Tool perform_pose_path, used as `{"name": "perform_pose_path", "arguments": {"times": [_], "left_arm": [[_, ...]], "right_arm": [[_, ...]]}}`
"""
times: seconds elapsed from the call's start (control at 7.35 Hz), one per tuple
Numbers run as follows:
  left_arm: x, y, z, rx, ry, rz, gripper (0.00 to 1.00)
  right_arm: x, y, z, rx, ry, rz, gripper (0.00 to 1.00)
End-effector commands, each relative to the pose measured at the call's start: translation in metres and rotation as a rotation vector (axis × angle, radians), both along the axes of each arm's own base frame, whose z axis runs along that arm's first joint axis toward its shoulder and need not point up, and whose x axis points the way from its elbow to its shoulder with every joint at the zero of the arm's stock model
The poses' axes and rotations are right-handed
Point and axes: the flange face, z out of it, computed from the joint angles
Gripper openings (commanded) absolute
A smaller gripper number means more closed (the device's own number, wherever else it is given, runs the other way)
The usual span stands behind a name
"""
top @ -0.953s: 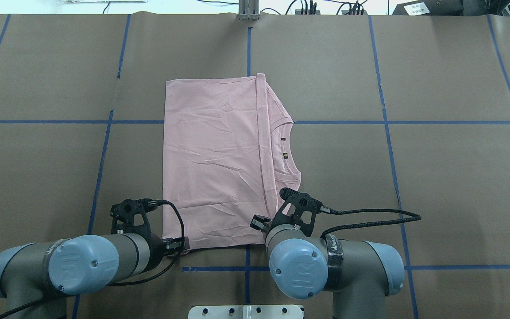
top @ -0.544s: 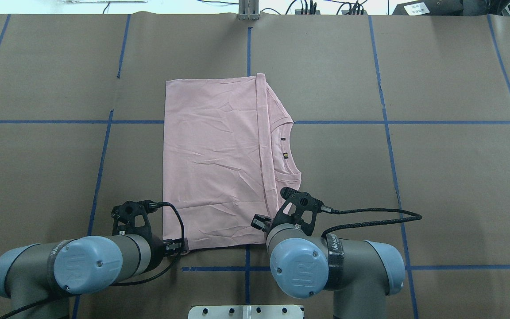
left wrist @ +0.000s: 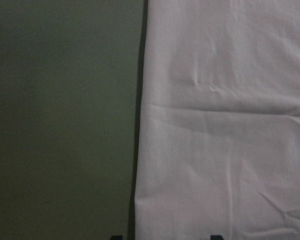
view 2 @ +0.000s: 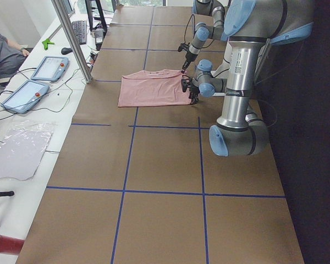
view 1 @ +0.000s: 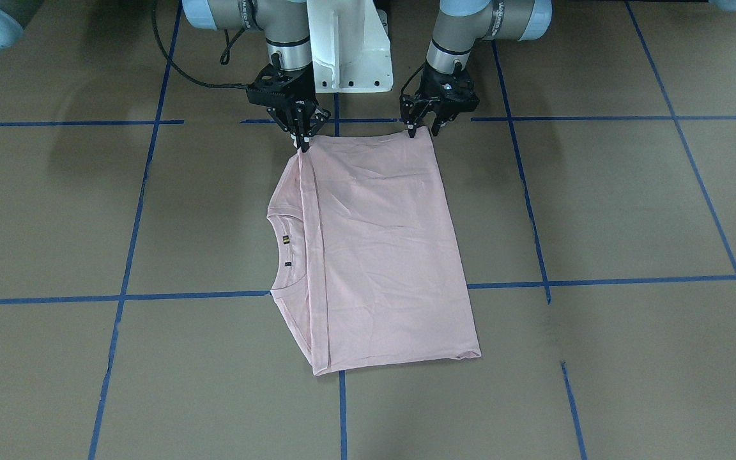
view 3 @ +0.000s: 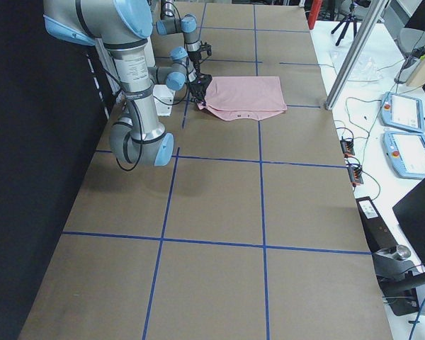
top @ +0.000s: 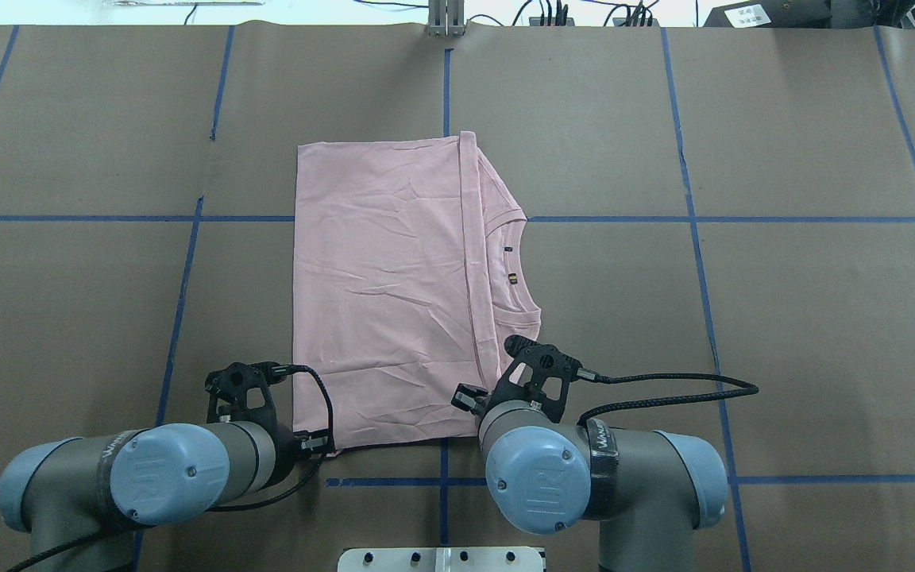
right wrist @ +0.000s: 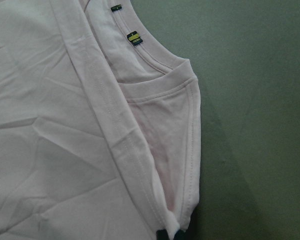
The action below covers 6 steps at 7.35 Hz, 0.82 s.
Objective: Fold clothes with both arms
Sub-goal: 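Grasp the near edge of the shirt with both grippers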
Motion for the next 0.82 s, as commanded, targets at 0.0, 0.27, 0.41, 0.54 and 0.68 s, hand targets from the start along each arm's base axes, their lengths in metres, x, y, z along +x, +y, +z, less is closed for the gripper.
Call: {"name": "perform_pose_path", "arguments": {"times": [0.0,0.27,0.41,0.54,0.68], "left_arm": [[0.0026,0.0007,-0.0032,0.000,0.007,0.004,0.35],[0.0037,0.0005,-0.0016,0.001,0.005,0.005,0.27],[0.0037,0.0005,-0.0016,0.001,0.005,0.005,0.26],[0.0037,0.0013,-0.0023,0.001,0.006,0.006,0.16],[0.0023,0.0006,-0.0028,0.002,0.008,0.004,0.05]], "right_arm": [[-0.0001,0.0000,-0.0008,0.000,-0.001,0.000,0.00],[0.0000,0.0001,0.0001,-0.001,0.000,-0.001,0.00],[0.0005,0.0000,-0.0005,0.000,-0.001,0.000,0.00],[0.0012,0.0011,0.0001,0.000,-0.001,-0.001,0.00],[0.0013,0.0013,0.0011,-0.001,0.000,-0.003,0.00]]}}
